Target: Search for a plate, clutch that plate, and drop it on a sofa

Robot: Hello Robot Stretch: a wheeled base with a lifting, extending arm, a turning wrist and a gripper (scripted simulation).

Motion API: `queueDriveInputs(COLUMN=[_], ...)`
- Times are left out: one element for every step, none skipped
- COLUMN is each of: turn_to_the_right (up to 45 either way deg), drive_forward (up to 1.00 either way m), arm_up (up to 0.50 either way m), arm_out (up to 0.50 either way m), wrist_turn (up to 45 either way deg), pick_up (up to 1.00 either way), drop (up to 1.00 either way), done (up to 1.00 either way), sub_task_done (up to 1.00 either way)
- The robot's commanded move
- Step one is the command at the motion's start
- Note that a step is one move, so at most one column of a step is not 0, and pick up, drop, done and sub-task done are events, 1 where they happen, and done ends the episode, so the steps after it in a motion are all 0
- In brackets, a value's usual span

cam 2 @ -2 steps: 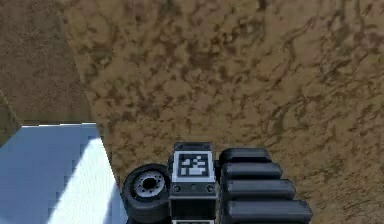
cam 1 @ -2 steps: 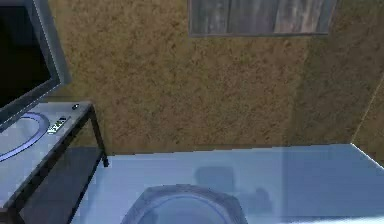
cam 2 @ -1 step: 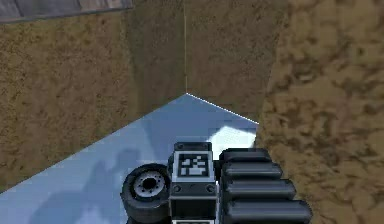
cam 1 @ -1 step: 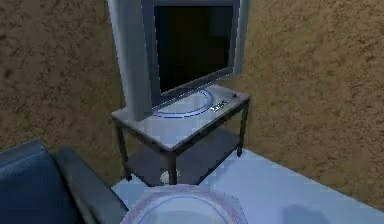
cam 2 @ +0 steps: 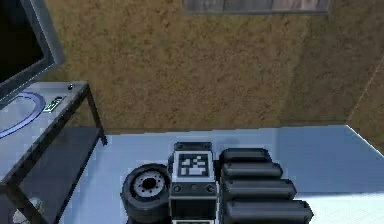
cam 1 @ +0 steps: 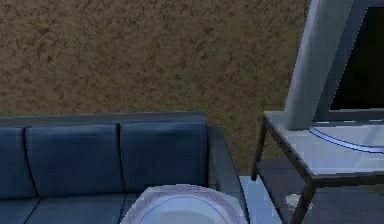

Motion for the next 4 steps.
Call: queueDriveInputs(turn_to_the_right=[0.0,-45.0,-36.0,0.0], drive_forward=[0.05,0.00,0.00,0.50], arm_up=[0.00,0.00,0.00,0.00], arm_out=[0.00,0.00,0.00,0.00], wrist_turn=[0.0,0.0,0.0,0.0], pick_up=[0.00,0.00,0.00,0.00], drop=[0.00,0.00,0.00,0.00], done=[0.00,0.00,0.00,0.00], sub_task_done=[0.00,0.00,0.00,0.00])
